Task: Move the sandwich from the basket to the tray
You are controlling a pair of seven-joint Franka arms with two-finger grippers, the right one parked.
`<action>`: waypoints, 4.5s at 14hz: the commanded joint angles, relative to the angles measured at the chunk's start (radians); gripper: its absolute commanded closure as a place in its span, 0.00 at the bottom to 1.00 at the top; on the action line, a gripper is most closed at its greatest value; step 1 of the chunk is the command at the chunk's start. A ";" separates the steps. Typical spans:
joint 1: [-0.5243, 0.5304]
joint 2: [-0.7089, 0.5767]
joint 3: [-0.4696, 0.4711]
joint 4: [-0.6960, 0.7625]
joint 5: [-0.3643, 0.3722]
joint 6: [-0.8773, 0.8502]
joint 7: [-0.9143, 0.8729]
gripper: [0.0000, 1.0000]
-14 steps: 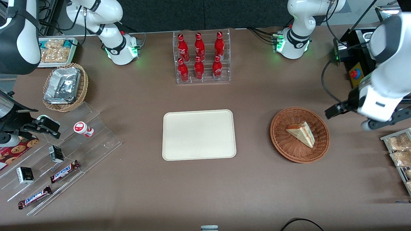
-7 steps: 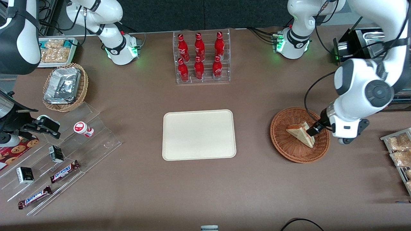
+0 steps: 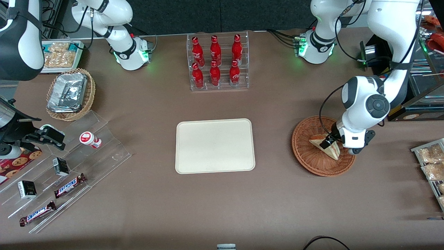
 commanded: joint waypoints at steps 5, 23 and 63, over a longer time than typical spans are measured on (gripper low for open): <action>0.010 0.035 0.004 -0.037 0.002 0.113 -0.014 0.78; -0.011 0.191 -0.564 0.722 0.174 -0.572 0.147 0.93; 0.076 -0.035 -0.371 0.434 0.017 -0.410 0.380 0.01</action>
